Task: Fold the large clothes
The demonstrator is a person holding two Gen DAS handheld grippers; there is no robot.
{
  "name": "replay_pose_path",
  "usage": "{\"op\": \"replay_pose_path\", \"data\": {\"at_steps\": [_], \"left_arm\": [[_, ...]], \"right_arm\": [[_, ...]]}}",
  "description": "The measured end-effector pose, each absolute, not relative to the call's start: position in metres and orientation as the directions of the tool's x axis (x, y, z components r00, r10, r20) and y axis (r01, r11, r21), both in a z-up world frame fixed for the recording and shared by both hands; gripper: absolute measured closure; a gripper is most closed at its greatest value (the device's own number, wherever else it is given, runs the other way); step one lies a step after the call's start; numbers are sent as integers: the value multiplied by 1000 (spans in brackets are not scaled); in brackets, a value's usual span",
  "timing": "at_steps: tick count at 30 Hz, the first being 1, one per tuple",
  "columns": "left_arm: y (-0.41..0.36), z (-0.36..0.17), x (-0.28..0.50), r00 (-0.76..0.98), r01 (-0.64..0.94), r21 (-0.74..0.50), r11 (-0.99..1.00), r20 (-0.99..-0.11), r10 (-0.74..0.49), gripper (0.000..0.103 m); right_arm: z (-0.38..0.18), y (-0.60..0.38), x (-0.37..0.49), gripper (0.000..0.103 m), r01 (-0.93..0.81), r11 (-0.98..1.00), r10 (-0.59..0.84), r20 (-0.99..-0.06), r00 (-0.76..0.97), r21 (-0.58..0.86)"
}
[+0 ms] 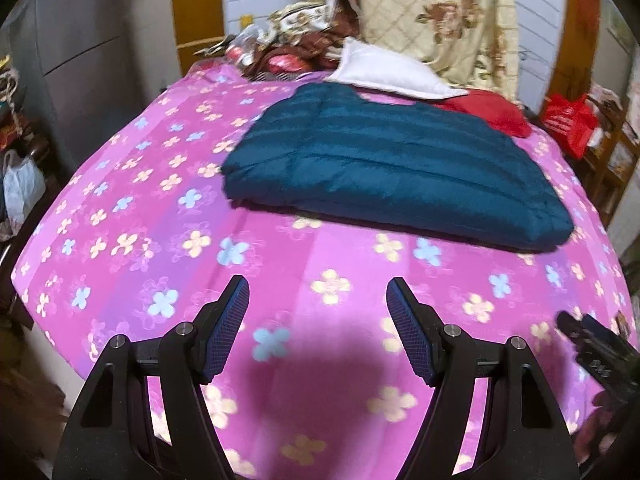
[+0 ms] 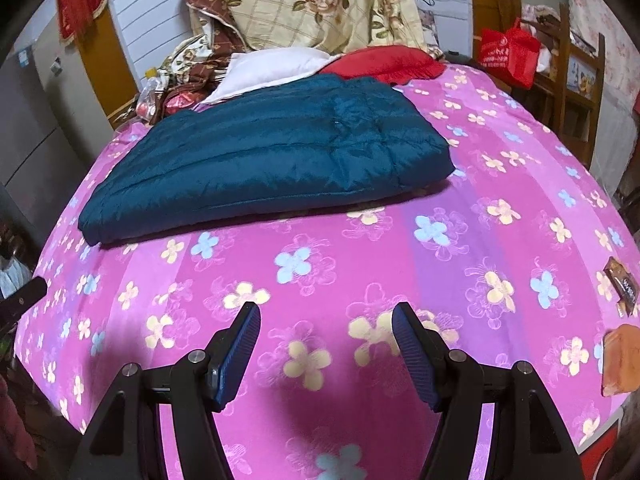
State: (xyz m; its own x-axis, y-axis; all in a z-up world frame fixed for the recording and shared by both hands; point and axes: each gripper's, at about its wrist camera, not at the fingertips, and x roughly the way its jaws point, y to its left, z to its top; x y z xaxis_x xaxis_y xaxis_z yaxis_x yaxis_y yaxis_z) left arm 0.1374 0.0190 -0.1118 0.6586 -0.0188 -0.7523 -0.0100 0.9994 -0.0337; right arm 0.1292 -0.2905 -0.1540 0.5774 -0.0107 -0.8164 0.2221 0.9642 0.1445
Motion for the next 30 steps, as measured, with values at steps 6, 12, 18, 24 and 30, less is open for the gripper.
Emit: {"op": "replay_pose_path", "data": {"at_steps": [6,12,18,24,30], "left_arm": [[78,-121,189,608,-131,-122,984,-793,-17,32],[126,-148,266,557,-143,-268,953,-818,-146,32],[169,-182,326,545,-254,-460,851,-795,-267,32],[177,-193,363,565,-207,-605,769,-715,-411,32],[148,-199,391,510,-103,-618,779,-706,-492,31]], "right_arm": [[-156,-340,152,37,267,925,75,-818,570,271],[-179,-399,189,27,340,810,233,-794,561,478],[-211,-433,225,27,400,684,323,-745,584,610],[-226,-428,267,27,369,673,362,-721,591,641],[-232,-418,307,24,359,690,360,-729,583,628]]}}
